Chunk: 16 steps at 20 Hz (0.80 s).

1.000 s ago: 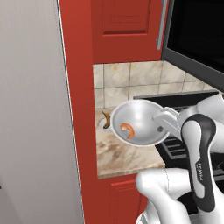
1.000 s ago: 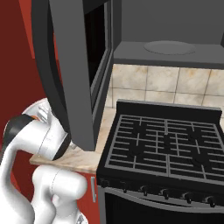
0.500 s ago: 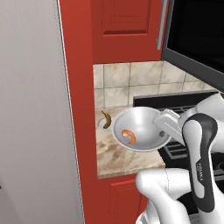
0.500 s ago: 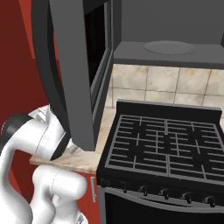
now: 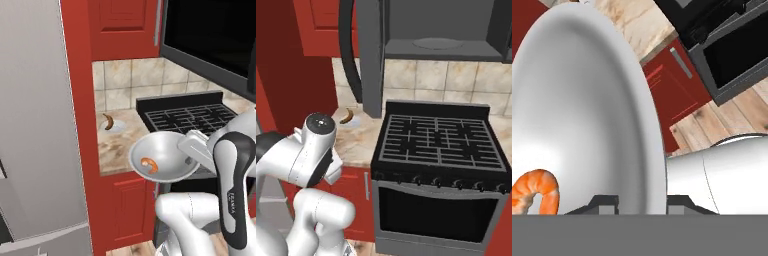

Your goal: Remove the banana from the bowl and place it on the small plate. Then place the bowl with only the shrimp in the microwave, close the door, and press the start button to microwave the shrimp.

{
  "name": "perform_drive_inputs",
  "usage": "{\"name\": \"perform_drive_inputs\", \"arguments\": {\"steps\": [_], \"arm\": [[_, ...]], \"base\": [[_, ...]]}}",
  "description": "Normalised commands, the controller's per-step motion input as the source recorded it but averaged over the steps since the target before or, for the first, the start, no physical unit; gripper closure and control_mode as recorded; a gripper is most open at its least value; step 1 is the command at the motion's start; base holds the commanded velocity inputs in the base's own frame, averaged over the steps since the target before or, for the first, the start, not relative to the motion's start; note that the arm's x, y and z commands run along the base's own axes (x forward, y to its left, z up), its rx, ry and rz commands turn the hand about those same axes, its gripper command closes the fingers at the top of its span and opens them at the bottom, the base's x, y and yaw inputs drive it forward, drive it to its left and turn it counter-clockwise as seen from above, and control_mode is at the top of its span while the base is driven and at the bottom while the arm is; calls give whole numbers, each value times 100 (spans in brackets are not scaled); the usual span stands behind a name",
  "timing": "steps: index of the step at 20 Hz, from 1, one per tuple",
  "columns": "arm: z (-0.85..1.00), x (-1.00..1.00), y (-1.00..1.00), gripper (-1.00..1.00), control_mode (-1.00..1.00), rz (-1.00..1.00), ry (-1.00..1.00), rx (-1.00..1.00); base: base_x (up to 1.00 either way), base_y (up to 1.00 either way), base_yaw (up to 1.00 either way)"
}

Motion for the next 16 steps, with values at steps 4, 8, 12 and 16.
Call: {"name": "perform_drive_inputs", "arguments": {"steps": [4,8,12,16], "arm": [[0,0,0,100,100,0,0,0],[0,0,0,100,100,0,0,0],[0,0,0,100,100,0,0,0],[0,0,0,100,100,0,0,0]], "base": [[-90,-72,-22],[-18,-100,-8],[6,-100,0],[42,-93,0]]}}
